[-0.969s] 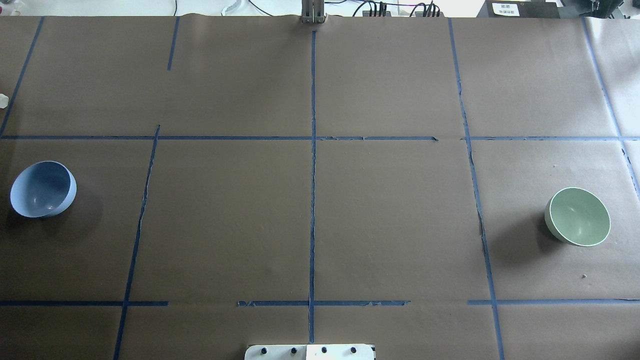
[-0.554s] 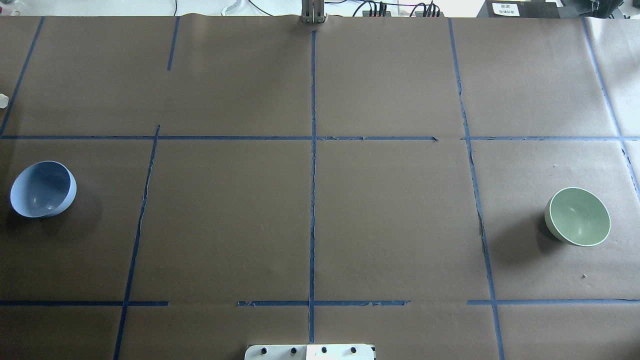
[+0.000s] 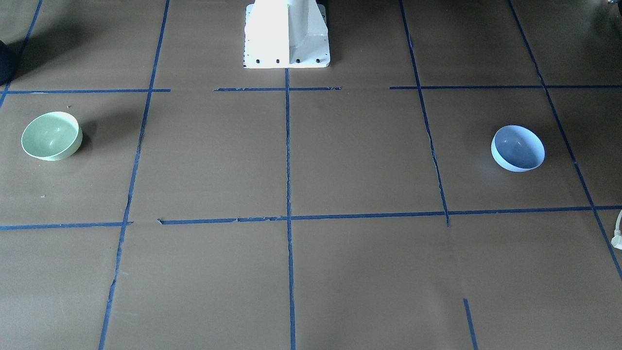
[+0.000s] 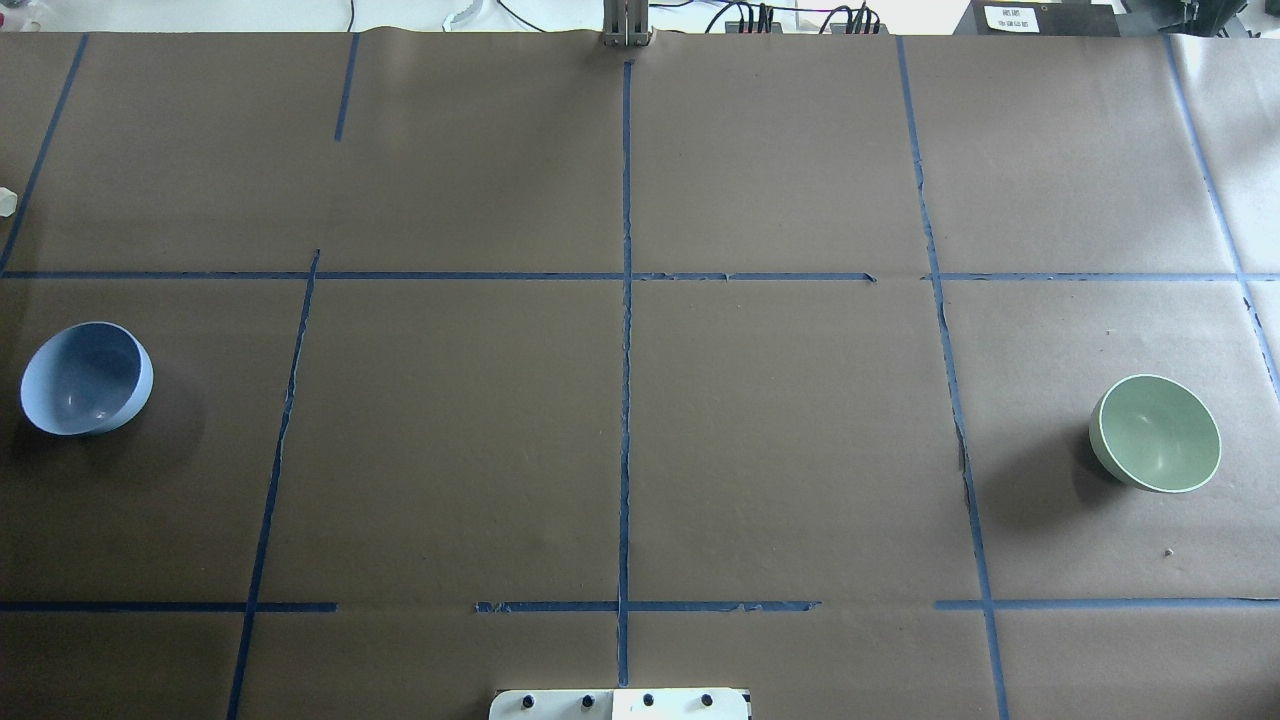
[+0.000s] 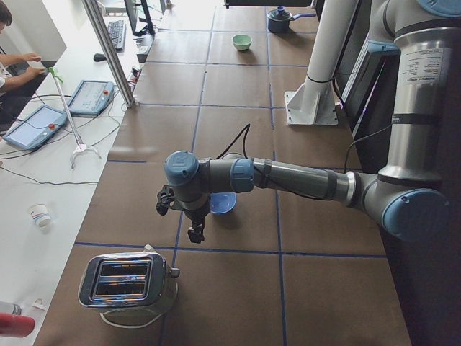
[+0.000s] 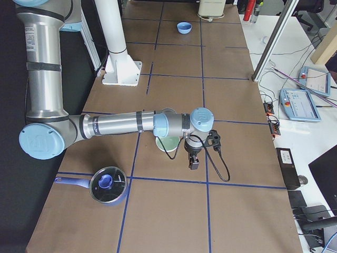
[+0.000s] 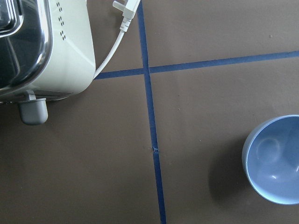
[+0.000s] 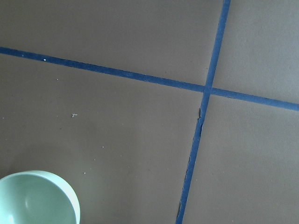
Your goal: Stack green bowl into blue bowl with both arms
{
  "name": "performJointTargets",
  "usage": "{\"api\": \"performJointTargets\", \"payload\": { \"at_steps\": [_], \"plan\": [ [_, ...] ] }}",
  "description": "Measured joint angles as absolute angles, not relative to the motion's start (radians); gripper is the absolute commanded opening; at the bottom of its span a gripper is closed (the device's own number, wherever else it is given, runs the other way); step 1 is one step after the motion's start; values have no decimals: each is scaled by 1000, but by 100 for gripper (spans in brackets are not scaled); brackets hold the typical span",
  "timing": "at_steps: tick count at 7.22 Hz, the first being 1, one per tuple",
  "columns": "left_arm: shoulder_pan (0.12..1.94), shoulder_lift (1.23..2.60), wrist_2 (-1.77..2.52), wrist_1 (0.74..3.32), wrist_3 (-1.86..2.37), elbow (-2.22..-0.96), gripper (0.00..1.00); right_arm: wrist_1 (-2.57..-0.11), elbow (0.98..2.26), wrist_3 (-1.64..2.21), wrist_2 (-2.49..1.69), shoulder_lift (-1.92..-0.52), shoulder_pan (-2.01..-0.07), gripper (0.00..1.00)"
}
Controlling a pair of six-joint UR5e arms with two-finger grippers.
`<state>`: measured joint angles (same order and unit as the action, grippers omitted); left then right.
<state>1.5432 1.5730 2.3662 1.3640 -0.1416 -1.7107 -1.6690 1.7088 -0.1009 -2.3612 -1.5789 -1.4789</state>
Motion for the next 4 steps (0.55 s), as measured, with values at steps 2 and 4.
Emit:
{"api": "performJointTargets", "payload": {
  "at_steps": [2,4],
  "plan": [
    [1501,1546,2377,1455,-99,-1692,100,-1670,1709,-100,-2363,-1581,-1479,100],
    [1346,1537,2368,1639,194,-1670,100,-1669,1709,-102,-2364,-1583,-1479,100]
  ]
}}
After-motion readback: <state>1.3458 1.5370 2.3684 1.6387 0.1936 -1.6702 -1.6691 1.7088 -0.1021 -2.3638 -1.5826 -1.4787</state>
